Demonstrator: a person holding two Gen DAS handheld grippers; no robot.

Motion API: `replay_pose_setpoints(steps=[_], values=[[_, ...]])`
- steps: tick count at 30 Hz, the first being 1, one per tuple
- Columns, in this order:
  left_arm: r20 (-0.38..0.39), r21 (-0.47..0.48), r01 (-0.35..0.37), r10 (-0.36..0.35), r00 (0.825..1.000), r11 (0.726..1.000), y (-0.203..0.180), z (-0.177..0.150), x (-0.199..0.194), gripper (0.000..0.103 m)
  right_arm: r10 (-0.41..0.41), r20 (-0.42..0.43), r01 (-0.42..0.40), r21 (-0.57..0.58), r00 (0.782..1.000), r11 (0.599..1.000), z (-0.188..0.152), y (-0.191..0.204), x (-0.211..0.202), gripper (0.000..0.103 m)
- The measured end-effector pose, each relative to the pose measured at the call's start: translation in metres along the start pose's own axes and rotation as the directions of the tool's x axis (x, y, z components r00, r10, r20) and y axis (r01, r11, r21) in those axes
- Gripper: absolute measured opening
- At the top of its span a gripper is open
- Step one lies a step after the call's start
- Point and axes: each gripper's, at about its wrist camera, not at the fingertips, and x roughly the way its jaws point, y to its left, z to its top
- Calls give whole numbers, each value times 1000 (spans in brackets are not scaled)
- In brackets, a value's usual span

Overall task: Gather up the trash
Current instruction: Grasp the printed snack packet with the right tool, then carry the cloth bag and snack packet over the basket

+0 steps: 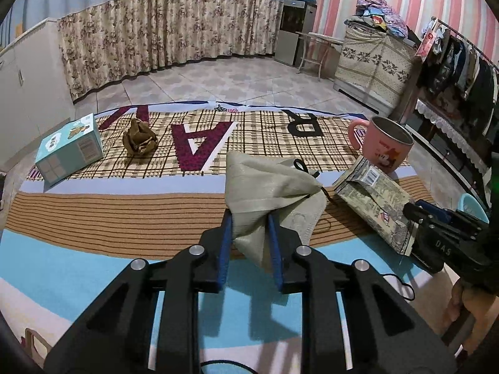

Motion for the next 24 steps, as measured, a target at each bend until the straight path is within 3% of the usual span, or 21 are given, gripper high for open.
replay_pose_setpoints(steps=[6, 24], values=[[6, 3, -5, 5, 1000, 1000, -1, 0, -3, 21, 21, 13, -21, 20, 1000, 1000, -3, -9, -7, 6], [42, 54, 24, -26, 999, 998, -34, -3, -39, 21, 4, 114, -21, 154, 993, 988, -18, -92, -68, 3]])
